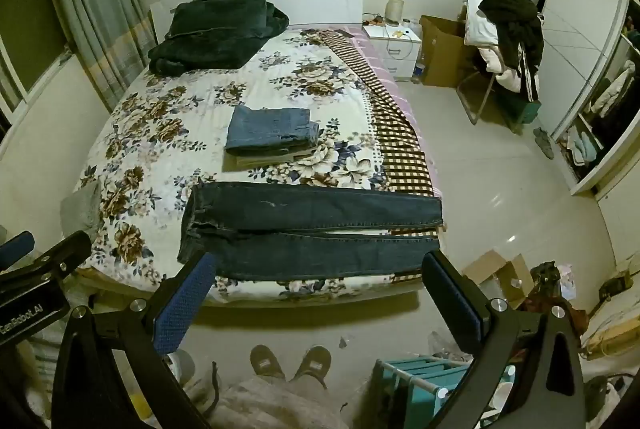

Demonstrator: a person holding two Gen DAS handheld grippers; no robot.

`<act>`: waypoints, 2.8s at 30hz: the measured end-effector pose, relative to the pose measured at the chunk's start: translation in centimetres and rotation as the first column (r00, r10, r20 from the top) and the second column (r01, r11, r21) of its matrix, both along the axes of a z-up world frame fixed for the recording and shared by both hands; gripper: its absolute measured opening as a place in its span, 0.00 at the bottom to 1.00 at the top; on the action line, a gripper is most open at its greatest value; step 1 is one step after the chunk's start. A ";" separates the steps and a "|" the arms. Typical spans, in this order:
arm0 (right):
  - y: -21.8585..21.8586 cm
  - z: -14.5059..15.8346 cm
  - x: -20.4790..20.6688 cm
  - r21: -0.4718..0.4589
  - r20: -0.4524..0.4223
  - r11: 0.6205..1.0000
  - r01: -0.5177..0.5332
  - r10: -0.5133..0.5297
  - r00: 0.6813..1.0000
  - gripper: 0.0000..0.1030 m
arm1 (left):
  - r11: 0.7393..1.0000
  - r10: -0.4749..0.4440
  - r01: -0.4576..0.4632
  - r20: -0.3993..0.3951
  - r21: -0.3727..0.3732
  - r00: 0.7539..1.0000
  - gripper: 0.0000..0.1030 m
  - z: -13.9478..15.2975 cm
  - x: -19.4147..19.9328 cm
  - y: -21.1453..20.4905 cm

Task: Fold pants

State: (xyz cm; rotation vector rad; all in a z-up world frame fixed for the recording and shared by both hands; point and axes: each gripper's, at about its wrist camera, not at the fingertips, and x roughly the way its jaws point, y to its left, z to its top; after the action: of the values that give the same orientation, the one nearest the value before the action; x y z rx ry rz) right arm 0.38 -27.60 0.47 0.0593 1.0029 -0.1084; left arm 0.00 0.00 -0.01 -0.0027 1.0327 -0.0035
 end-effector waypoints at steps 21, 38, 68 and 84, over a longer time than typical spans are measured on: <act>0.1 0.1 0.1 -0.004 0.004 1.000 0.000 0.000 1.000 1.00 | 1.000 -0.001 0.001 0.002 0.005 1.000 1.00 0.0 0.0 -0.1; 0.0 0.1 0.1 -0.006 0.003 1.000 0.000 0.000 1.000 1.00 | 1.000 -0.002 0.002 0.002 -0.001 1.000 1.00 -0.1 0.0 -0.1; -0.1 0.5 0.0 -0.011 0.007 1.000 0.001 -0.001 1.000 1.00 | 1.000 0.000 0.000 0.003 -0.009 1.000 1.00 0.8 0.3 -1.3; -0.1 0.9 0.0 -0.010 0.009 1.000 0.002 -0.002 1.000 1.00 | 1.000 -0.006 0.006 0.010 -0.012 1.000 1.00 2.1 1.1 -3.5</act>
State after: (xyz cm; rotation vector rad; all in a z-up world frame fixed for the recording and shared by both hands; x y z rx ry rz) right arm 0.40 -27.74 1.40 0.0519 0.9933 -0.1145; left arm 1.10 -3.52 2.07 -0.0107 1.0230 -0.0150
